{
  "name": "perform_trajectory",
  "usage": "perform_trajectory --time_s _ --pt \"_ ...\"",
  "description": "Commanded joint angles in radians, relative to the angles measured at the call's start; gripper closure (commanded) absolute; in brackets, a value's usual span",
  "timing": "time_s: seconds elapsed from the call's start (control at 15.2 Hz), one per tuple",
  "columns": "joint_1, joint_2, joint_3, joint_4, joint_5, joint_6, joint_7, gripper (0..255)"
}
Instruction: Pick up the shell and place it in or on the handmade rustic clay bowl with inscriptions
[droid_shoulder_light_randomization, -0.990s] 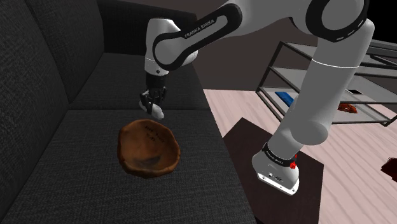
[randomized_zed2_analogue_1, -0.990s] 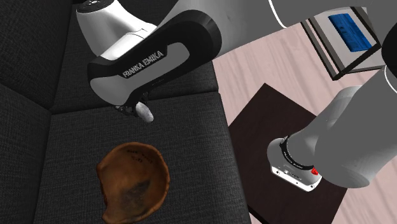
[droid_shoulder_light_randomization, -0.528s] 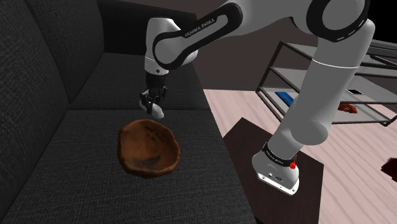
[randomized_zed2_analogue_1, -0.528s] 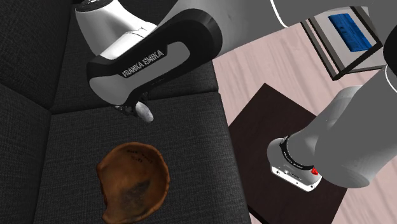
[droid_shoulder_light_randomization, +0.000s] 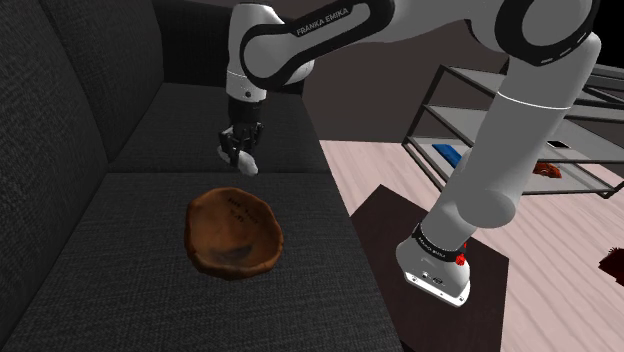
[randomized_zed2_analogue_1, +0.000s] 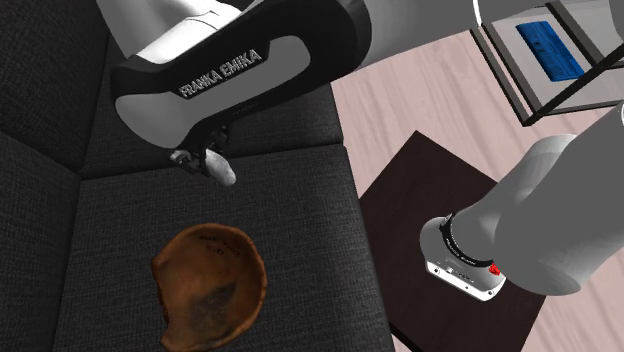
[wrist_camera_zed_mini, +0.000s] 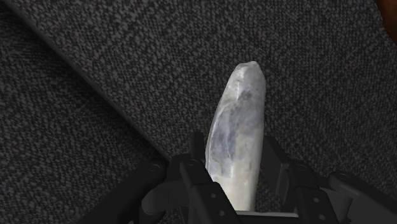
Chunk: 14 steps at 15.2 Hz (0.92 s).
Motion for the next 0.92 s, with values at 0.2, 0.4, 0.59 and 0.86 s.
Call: perform_trajectory --time_s 0.2,0.4,0.59,0.86 --pt "-0.003 -0.032 -0.001 0.032 0.003 -0.063 0.005 255" --pt "-0.005 -0.047 -0.001 0.055 0.004 -0.101 0.009 255" --pt "-0.006 -0.061 -0.002 0.079 0.004 -0.139 0.014 255" --pt "-0.008 -0.076 -0.002 0.115 0.004 -0.189 0.020 255"
